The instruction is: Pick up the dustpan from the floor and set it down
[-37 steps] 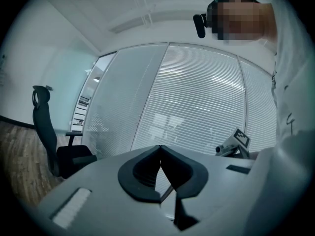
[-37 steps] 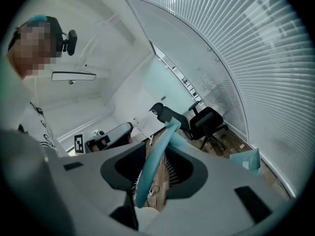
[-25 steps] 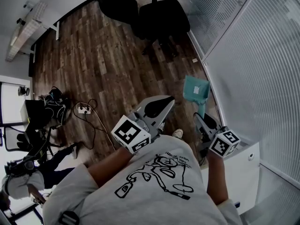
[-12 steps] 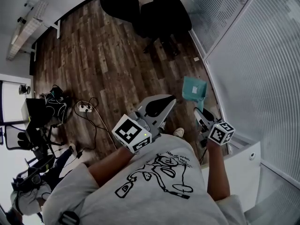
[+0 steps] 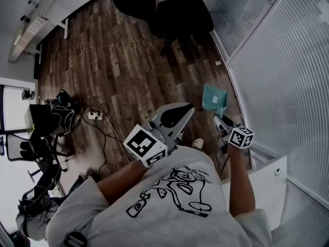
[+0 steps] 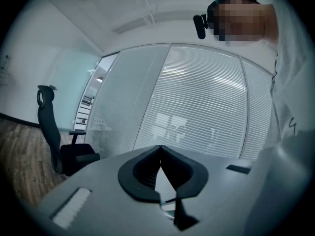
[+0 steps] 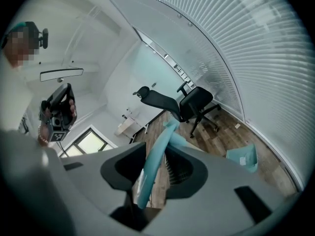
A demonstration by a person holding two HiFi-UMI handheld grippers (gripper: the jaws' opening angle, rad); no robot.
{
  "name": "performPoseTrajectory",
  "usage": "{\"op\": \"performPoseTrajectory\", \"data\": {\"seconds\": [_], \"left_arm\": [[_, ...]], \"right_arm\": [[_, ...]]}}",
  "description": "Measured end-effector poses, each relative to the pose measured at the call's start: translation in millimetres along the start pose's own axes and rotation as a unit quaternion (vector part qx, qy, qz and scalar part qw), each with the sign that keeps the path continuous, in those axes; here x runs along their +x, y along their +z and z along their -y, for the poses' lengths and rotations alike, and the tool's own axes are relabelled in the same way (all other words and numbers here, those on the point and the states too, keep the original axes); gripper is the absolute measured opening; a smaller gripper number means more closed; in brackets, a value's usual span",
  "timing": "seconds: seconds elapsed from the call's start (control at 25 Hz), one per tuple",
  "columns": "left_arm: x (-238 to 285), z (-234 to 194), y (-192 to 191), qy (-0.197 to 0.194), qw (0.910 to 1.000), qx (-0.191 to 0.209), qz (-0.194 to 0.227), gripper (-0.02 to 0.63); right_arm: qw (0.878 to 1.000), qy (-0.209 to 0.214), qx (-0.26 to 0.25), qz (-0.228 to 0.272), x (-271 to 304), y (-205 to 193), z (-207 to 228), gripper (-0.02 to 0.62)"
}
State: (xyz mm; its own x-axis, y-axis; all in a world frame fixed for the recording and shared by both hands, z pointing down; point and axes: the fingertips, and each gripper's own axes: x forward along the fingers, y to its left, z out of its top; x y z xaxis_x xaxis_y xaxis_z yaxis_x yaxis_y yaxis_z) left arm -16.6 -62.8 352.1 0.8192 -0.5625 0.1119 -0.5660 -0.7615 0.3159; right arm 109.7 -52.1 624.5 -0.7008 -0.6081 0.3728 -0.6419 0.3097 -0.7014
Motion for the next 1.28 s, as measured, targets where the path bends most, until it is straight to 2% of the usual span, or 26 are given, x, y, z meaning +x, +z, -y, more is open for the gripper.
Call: {"op": "performPoseTrajectory", "data": {"seconds": [0.76,1.04,1.28], "left_arm": [[-11.1,-5.8,-18.7,0.011,0.9994,-0.013,-0.030,0.002],[-13.2,-8.6,-23.0,0.016,0.9990,-0.014,-0.040,0.002],[-16.5,-7.9,-22.5,0.021,0.9987,-0.011,-0.045,0.002]], "right_arm": [[0.997,-0.040,0.053,-0.026,42.2,-32.8,89.2,0.110],[0.996,-0.052,0.058,-0.032,47.0,-42.1,106.1,0.109],[0.994,-0.067,0.077,-0.051,44.7,-65.7,117.3,0.109]]}}
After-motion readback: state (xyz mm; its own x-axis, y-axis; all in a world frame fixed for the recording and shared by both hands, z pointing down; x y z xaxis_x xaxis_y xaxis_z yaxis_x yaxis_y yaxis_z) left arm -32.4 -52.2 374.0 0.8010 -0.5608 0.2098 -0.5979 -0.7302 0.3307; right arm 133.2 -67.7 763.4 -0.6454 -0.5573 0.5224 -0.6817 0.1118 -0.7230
